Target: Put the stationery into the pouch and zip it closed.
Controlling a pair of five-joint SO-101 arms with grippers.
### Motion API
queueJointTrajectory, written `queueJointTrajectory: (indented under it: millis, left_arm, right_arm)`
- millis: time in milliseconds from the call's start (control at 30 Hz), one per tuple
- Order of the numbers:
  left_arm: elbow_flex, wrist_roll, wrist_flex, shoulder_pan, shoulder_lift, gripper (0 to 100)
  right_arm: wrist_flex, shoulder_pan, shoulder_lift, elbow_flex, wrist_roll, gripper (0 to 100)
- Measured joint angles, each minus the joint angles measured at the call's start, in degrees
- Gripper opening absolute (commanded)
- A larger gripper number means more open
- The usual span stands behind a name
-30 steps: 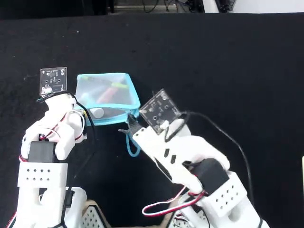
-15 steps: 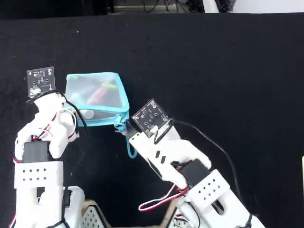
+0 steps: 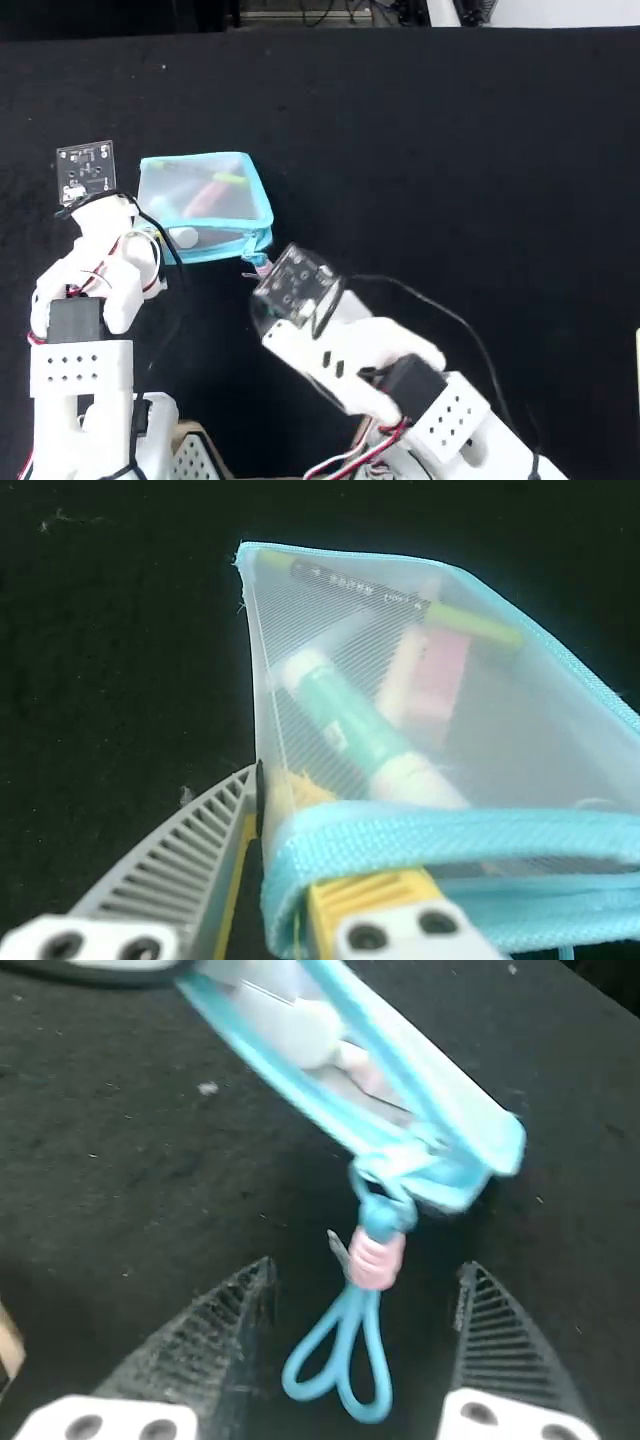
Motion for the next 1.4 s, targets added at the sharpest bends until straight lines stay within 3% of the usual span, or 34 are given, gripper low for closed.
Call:
queueJointTrajectory:
  millis: [333,433,633,1167,1400]
  left_arm:
    - [0.0,0.0,0.0,0.0,0.0,3]
    - [0.0,0.0,0.0,0.0,0.0,3]
    - [0.0,0.0,0.0,-0.09,0.0,3]
    - [-0.18,-0.09,-0.35,-0.35,-0.18,3]
    - [-0.18,-0.09,-0.44,-0.53,-0.18,3]
  right_arm:
    - [-25.49,2.2,0.0,14.33,0.0,28.1]
    - [-28.75,2.55,0.0,15.3,0.0,22.7]
    - [-30.33,3.25,0.0,15.3,0.0,0.7]
    - [-30.24,3.87,0.0,15.38,0.0,1.3]
    - [-25.05,3.87,0.0,12.48,0.0,1.1]
